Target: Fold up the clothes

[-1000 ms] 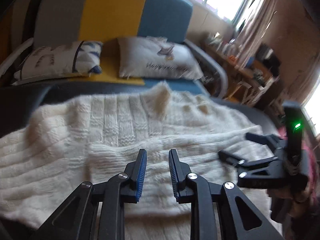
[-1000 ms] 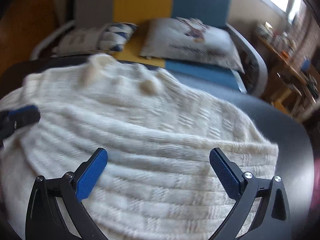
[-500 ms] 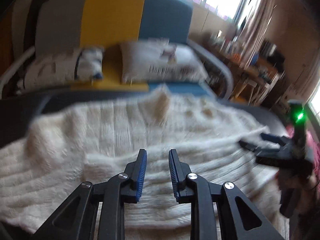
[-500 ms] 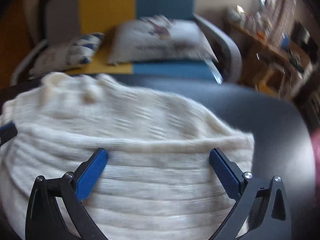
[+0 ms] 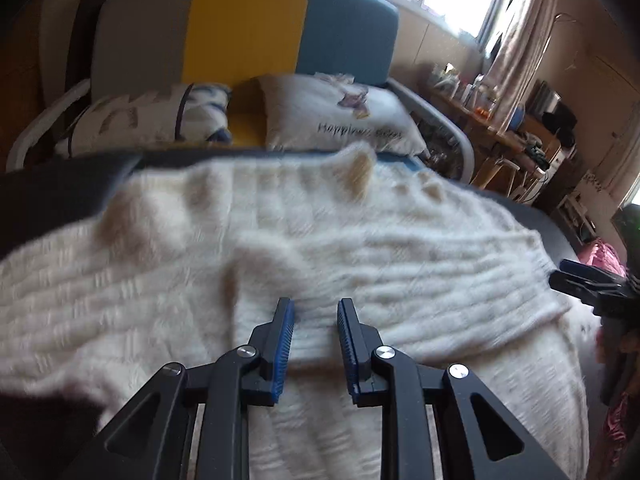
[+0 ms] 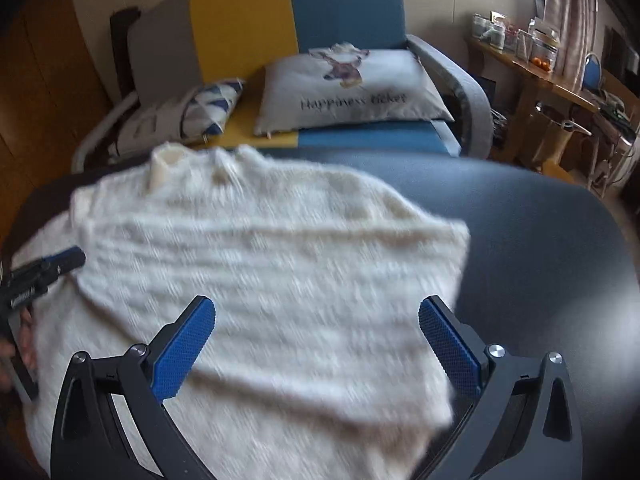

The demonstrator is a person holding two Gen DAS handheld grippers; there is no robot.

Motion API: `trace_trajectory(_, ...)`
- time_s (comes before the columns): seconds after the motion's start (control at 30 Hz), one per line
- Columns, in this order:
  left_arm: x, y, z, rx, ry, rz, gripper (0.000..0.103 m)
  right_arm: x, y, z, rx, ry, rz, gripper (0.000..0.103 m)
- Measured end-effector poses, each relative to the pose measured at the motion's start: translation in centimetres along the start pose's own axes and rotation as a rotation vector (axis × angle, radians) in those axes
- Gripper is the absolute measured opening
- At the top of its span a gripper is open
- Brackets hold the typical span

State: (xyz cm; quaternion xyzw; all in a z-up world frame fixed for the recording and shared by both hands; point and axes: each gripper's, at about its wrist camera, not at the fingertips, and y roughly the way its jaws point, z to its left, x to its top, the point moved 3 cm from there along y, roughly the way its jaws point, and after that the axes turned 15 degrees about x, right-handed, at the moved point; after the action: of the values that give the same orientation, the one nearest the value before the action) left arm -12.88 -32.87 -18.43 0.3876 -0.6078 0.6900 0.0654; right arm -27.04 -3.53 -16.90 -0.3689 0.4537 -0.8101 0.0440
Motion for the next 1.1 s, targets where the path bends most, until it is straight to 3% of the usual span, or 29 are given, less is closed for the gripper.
trace_trajectory(0.17, 0.4, -0.6, 0.0, 0.013, -0.017, 0.016, 0.022, -2.3, 1.7, -2.7, -0.065, 0.090, 0.098, 0.103)
trace_trajectory(0.27, -0.3, -2.1, 1.0, -0.004, -0.043, -0.003, 0.022, -1.9, 0.3, -2.7, -0.052, 0.139, 0.052, 0.103)
trace_trajectory(0.43, -1.9, -2.0, 2.6, 0.017, -0.056, 0.025, 0.022, -0.6, -1.2, 2.0, -0.061, 0.000, -0.015, 0.103)
trace_trajectory(0.57, -2.0, -1.3, 3.0, 0.017, -0.067, 0.045, 0.022, 0.2, 1.2, 5.7, -0.008, -0.081, 0.024, 0.103)
trace_trajectory(0.67, -1.7, -2.1, 3.3, -0.010, -0.108, 0.017, 0.022, -0.4, 3.4, 6.3, -0.028, -0.072, 0.070, 0.103)
trace_trajectory(0.77, -1.3, -1.3, 3.4, -0.059, -0.153, 0.055, 0.025, -1.2, 4.2, 5.7, -0.050, -0.041, 0.071, 0.103)
trace_trajectory(0.87, -0.8, -0.4, 3.5, -0.110, -0.198, 0.098, 0.025, -1.1, 3.4, 5.8, -0.036, -0.033, 0.043, 0.103)
trace_trajectory(0.97, -1.0, 0.5, 4.7, -0.188, -0.329, 0.142, 0.025, -0.3, 2.2, 6.5, 0.007, -0.056, 0.000, 0.103)
trace_trajectory(1.1, -0.6, 0.9, 4.9, -0.199, -0.380, 0.123, 0.023, 1.5, 2.8, 7.3, 0.017, -0.083, -0.017, 0.103)
